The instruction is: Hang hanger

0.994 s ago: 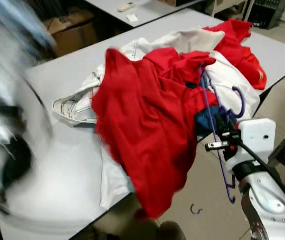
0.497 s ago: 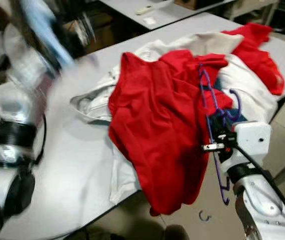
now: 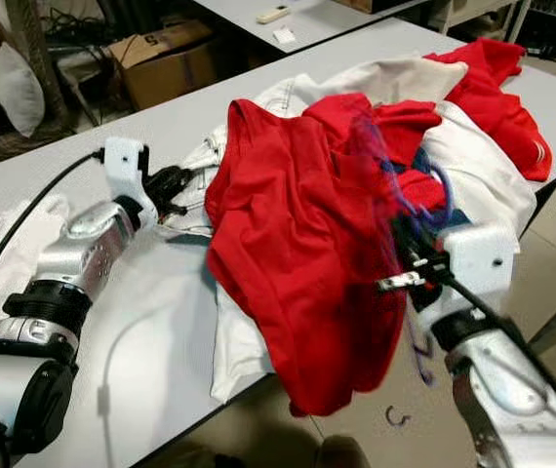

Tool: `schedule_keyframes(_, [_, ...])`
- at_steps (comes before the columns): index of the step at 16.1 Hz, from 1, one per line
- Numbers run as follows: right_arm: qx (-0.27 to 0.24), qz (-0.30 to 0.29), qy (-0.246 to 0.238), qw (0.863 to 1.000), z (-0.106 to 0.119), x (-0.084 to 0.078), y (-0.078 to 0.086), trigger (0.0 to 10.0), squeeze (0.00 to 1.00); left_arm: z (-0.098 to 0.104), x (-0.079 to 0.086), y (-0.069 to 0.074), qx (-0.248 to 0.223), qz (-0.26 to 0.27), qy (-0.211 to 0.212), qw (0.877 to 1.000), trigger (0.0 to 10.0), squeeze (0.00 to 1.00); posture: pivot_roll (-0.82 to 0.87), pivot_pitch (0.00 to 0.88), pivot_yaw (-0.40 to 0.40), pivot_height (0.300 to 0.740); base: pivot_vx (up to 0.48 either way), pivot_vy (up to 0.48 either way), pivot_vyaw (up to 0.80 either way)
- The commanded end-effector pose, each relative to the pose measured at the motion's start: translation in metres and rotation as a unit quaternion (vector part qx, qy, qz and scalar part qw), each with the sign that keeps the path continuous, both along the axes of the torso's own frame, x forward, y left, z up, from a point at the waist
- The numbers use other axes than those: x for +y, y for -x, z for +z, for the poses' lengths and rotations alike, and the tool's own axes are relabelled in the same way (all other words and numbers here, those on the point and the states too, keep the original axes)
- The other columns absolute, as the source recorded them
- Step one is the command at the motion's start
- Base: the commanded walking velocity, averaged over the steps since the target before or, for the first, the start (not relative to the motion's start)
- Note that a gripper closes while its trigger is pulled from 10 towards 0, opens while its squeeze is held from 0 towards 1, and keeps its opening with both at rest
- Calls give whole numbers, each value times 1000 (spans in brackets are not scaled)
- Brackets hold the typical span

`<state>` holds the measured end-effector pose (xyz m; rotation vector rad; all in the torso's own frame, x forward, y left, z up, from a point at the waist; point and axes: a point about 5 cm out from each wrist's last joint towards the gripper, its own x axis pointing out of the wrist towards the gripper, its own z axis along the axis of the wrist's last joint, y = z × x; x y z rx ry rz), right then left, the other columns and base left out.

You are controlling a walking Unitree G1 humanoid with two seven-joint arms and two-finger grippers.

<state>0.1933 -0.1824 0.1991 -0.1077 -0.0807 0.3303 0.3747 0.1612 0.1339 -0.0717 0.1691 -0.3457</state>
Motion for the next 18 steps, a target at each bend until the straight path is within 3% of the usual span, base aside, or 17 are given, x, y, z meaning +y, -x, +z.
schedule_keyframes(1, [-8,80,-7,997,10,15,7,10000,0,-2,8,0,0,20,-7,1000,10000,1000,-323,0,157,740,0,0,0])
schedule_keyframes(3, [20,137,7,990,11,23,13,10000,0,-4,10,1,2,21,-6,1000,10000,1000,-328,0,155,740,0,0,0])
schedule_keyframes(5, [91,163,31,982,-2,25,18,10000,0,-2,4,2,1,-12,15,1000,10000,1000,-330,0,151,740,0,0,0])
schedule_keyframes(8, [202,57,40,977,-32,-7,19,10000,0,0,-9,2,-7,-41,35,999,10000,1000,-346,0,152,740,0,0,0])
schedule_keyframes(9, [205,-10,21,979,-35,-25,19,10000,0,2,-14,2,-10,-52,39,998,10000,1000,-350,0,154,740,0,0,0])
schedule_keyframes(13, [156,-139,-32,977,-21,-63,27,10000,0,8,-21,0,-26,-63,50,996,10000,1000,-366,0,161,740,0,0,0])
schedule_keyframes(15, [141,-166,-46,975,-17,-72,31,10000,0,9,-19,-1,-29,-54,50,997,10000,1000,-374,0,165,740,0,0,0])
schedule_keyframes(18, [164,-174,-49,970,-23,-79,42,10000,0,8,-25,0,-19,-64,86,994,10000,1000,-386,0,170,740,0,0,0])
